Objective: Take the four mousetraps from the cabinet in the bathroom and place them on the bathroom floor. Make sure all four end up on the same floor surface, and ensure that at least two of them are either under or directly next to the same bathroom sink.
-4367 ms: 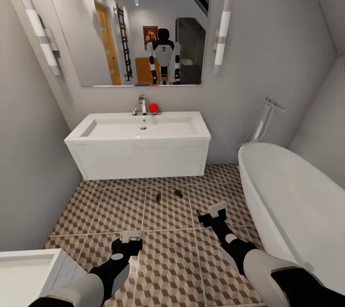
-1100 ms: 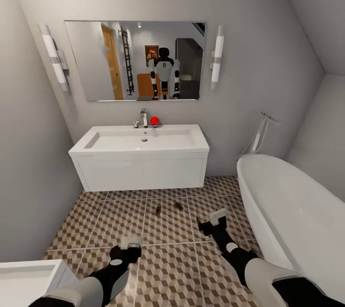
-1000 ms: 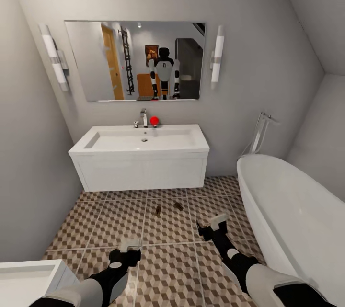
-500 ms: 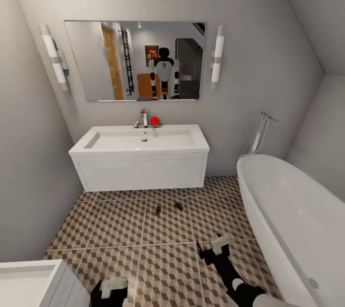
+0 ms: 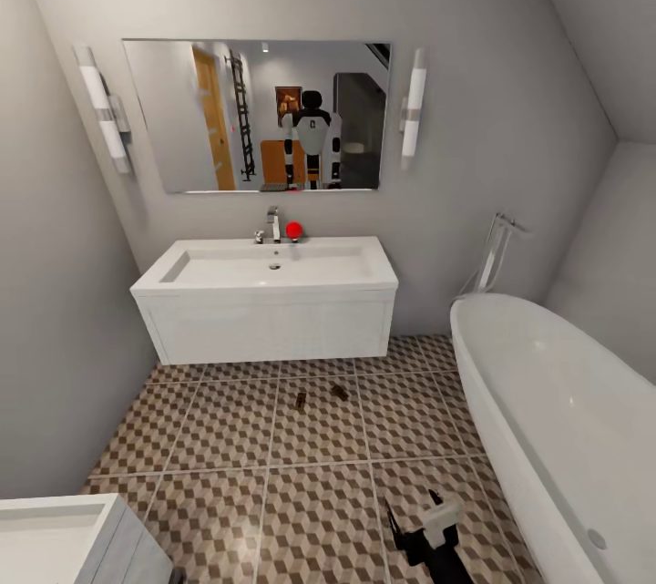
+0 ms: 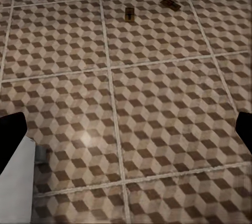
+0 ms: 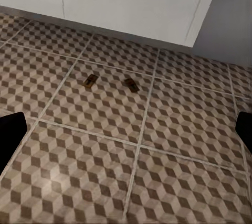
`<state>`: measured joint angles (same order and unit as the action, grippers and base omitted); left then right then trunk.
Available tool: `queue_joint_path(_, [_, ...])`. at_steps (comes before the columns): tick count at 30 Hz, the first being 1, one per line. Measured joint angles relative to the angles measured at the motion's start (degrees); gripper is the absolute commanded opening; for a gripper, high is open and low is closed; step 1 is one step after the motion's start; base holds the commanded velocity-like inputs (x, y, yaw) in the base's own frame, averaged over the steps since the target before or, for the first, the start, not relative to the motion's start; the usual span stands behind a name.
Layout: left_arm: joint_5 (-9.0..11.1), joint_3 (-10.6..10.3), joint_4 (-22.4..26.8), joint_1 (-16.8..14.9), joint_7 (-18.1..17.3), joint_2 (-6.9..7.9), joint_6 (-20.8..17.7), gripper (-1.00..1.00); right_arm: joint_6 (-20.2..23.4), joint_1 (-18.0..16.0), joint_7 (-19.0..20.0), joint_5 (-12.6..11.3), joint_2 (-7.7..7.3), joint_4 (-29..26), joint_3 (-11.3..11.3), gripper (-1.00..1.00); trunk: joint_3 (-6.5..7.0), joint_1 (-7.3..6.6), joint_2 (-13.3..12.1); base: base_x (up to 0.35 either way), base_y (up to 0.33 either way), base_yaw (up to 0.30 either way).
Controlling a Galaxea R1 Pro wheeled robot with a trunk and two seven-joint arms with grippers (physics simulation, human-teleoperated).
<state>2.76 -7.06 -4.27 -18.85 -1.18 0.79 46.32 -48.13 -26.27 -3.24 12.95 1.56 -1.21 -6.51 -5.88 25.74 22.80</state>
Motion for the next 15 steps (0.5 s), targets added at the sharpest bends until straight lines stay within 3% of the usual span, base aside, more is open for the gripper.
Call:
queue_joint_path(11, [0.2, 0.0, 0.0, 0.8, -0.2, 1.68, 0.6, 1.00, -6.8, 4.9, -0.1, -0.1, -2.23, 0.1, 0.0, 1.00, 0.01, 0.00, 0.0, 0.000, 0.000, 0.000])
queue_joint_path(15, [0.4, 0.1, 0.1, 0.8, -0.1, 1.87, 0.9, 1.00, -11.4, 6.7, -1.5, -0.3, -2.53, 0.1, -0.1, 1.00, 0.01, 0.00, 0.0, 0.000, 0.000, 0.000])
